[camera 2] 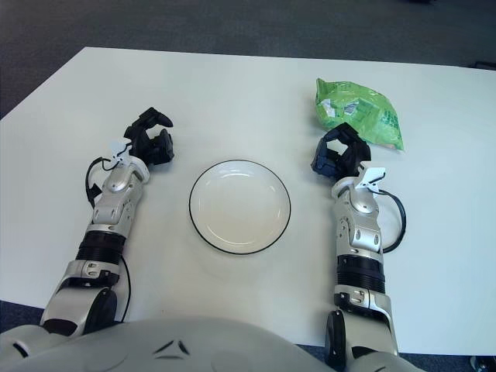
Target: Put the snack into the plate.
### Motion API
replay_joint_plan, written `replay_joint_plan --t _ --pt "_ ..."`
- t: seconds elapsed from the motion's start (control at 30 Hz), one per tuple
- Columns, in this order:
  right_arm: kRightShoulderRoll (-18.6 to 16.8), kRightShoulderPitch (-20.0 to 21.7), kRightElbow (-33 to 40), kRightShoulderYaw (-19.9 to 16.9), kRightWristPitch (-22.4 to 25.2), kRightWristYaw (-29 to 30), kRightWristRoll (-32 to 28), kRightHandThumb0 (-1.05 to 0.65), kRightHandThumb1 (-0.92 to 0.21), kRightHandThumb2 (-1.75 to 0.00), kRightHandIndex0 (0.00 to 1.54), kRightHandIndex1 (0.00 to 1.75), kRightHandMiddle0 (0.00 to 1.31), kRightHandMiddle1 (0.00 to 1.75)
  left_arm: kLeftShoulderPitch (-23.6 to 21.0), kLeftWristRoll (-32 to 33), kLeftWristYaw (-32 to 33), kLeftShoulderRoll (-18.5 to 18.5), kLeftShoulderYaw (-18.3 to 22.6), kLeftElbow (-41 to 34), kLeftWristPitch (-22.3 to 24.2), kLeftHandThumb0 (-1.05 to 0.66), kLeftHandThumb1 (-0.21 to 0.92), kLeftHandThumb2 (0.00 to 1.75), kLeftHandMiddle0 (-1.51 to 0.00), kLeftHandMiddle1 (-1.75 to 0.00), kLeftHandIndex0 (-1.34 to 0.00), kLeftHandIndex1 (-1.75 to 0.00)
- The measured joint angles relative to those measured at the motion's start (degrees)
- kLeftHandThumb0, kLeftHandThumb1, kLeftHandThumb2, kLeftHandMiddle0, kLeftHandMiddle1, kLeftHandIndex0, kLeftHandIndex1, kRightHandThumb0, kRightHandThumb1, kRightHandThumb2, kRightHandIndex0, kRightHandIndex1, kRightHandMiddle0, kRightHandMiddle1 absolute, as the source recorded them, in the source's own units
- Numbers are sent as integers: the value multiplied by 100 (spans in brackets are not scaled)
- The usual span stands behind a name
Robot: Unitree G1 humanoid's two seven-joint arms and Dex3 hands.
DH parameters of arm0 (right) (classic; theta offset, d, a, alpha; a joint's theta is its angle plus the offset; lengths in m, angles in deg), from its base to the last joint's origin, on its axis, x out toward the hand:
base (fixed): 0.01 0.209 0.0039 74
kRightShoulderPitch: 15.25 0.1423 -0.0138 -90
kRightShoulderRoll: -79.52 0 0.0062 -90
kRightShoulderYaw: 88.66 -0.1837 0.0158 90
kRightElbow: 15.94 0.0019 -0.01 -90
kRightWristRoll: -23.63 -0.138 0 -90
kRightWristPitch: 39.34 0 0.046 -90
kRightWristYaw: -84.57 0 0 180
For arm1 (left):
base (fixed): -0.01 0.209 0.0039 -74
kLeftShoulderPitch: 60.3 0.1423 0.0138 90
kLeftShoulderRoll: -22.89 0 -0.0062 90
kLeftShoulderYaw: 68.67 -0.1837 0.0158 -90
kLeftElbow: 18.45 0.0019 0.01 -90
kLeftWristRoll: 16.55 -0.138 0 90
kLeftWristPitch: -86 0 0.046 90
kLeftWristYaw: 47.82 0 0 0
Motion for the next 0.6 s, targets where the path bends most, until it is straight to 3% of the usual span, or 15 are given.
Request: replay_joint_plan --t 0.6 --pt "-8 -140 235 86 101 22 104 -47 -34 -129 133 175 59 175 142 -60 -9 -18 -60 -292 62 -49 28 135 -131 -175 -64 -175"
